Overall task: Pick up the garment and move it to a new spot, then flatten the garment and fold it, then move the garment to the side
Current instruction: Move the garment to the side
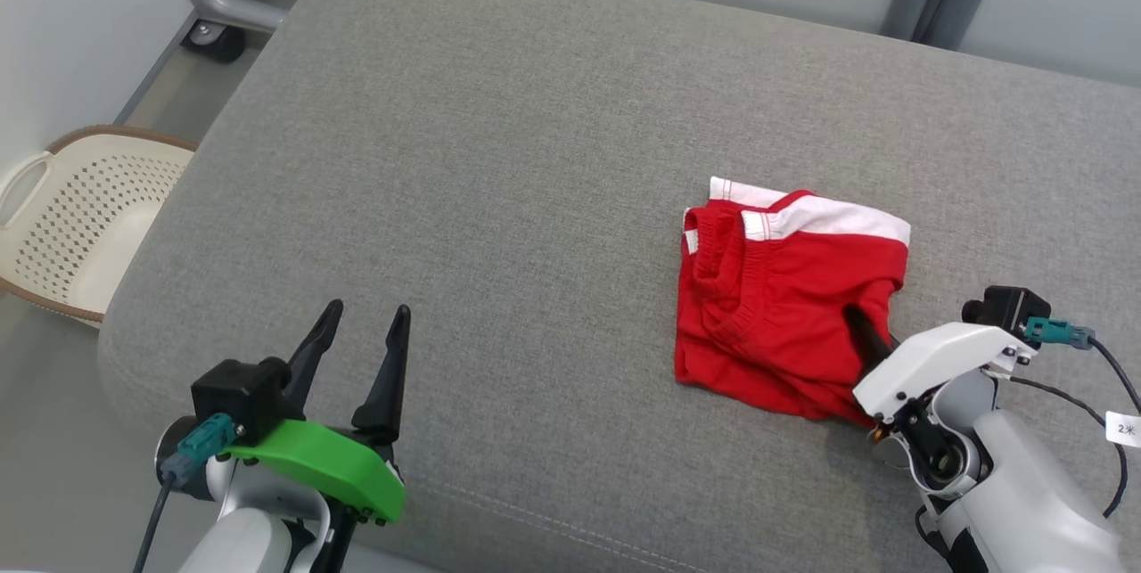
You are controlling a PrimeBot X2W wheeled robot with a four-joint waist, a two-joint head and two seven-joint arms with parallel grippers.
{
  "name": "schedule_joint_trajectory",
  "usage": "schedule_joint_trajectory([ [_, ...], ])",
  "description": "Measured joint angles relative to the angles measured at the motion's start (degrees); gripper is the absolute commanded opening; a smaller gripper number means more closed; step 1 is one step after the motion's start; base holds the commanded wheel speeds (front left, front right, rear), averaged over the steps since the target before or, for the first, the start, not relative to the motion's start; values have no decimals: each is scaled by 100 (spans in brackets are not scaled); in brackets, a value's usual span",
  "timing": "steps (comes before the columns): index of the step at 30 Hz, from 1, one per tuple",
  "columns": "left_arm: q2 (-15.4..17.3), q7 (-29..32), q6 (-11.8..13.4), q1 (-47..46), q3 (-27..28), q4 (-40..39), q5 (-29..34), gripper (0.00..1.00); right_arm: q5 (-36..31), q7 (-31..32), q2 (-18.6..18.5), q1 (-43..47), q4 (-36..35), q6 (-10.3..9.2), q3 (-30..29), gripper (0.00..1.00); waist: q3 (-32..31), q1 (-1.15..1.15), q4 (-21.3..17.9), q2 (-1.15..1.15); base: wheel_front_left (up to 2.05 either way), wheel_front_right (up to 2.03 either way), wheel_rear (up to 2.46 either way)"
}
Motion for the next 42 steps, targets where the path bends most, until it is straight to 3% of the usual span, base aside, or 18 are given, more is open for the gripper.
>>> schedule_joint_trajectory([
  [6, 5, -2, 0, 1, 38, 3, 0, 100, -165, -151, -78, -169, -15, 69, 57, 0, -39, 0, -122, 0, 0, 0, 0],
  [17, 21, -52, 2, 8, 135, -63, -1, 100, -730, -200, -630, -458, -246, 230, 391, 0, -70, 0, -577, 0, 0, 0, 0],
  [30, 34, -36, 5, 9, 151, -327, 0, 100, -1127, 111, -1534, -928, -630, 315, 500, 0, 99, 0, -1324, 0, 0, 0, 0],
  [42, 84, 158, 7, -143, 119, -577, 59, 100, -1194, 487, -2382, -1601, -788, 419, 292, 0, 738, 0, -1561, 0, 0, 0, 0],
])
